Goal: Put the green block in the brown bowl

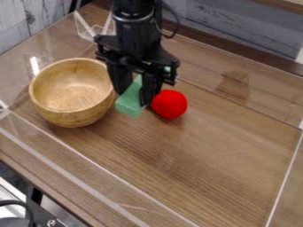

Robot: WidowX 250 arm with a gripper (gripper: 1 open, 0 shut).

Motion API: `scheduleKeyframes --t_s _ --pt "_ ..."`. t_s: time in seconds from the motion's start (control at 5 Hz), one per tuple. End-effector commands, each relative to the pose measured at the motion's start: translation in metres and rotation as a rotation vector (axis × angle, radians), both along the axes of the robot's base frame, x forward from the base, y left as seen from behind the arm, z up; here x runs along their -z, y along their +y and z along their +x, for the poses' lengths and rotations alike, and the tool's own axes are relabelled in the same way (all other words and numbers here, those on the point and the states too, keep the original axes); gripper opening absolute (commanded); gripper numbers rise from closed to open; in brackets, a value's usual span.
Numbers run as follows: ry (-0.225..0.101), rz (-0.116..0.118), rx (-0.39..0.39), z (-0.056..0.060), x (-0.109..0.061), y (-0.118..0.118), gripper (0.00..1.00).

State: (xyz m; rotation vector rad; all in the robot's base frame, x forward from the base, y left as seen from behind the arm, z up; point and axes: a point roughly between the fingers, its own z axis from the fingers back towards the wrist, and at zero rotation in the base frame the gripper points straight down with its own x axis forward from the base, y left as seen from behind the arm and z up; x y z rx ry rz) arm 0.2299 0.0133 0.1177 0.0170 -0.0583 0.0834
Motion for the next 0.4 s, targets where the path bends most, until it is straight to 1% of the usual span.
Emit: scheduleKeyframes --t_s 0.0,0.2 --pt "-0.040 0.013 -0.031 0.0095 -0.0110 0.0084 0.00" --pt "-0.042 0.019 -0.052 0.0115 -0.0126 0.0130 0.00"
